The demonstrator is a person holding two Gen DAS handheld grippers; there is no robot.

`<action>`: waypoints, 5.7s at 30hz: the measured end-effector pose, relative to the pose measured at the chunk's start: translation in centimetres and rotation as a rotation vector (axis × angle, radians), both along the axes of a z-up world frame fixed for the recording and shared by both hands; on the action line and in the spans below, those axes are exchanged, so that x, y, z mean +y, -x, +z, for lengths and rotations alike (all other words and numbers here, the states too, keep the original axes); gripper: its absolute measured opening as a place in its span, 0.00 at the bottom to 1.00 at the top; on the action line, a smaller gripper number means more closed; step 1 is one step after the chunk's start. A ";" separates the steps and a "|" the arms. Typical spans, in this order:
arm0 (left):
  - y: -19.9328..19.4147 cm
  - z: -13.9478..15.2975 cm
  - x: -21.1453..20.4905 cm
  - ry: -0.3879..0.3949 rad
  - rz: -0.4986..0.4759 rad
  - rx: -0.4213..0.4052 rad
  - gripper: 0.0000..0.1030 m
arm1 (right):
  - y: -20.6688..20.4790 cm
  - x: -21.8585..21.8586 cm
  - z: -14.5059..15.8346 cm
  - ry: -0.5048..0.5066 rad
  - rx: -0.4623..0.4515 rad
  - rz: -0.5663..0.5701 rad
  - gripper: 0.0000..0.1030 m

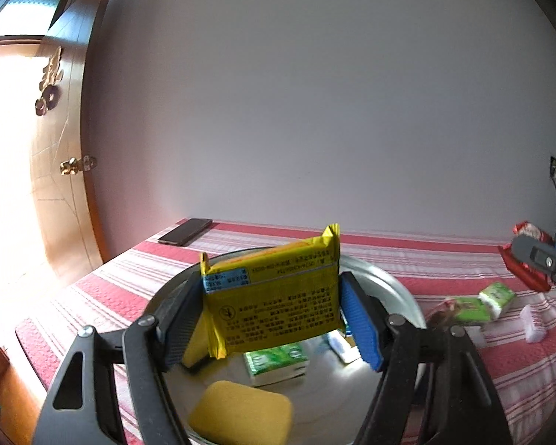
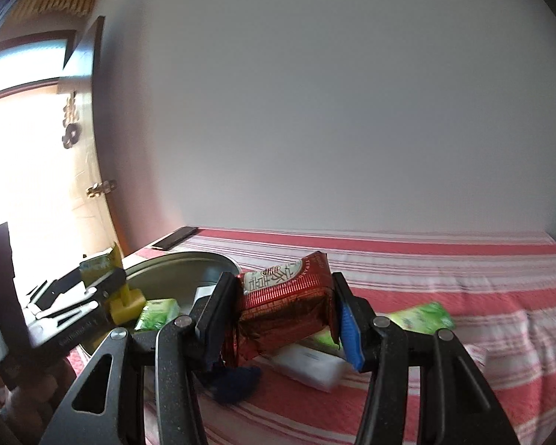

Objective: Organize objects
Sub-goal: 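Lift and carry the red packet and yellow bag over the tin with both tools, then open both tools to drop the red packet and yellow bag into the tin, then grasp the blue knit cloth with the right tool while the left tool moves toward the white wrapped pack, then grasp the white wrapped pack with the left tool while the right tool holds the blue cloth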

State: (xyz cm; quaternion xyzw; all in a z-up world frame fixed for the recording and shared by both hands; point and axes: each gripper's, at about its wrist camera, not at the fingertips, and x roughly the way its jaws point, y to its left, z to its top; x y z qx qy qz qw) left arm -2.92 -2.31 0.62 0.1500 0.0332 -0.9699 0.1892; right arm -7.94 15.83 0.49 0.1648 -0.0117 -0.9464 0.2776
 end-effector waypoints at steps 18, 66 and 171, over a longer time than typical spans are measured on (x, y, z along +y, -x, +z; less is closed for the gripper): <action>0.9 -1.1 -3.2 0.015 0.042 -0.110 0.70 | 3.2 -7.9 2.2 -0.066 -0.014 0.125 0.52; 4.0 -1.9 -5.3 0.049 -0.009 -0.281 0.96 | 8.0 -17.9 -3.8 -0.316 -0.258 0.220 0.60; 12.2 -6.1 18.4 -0.027 -0.475 -0.579 0.67 | 5.5 11.4 -5.5 -0.050 -0.128 -0.314 0.42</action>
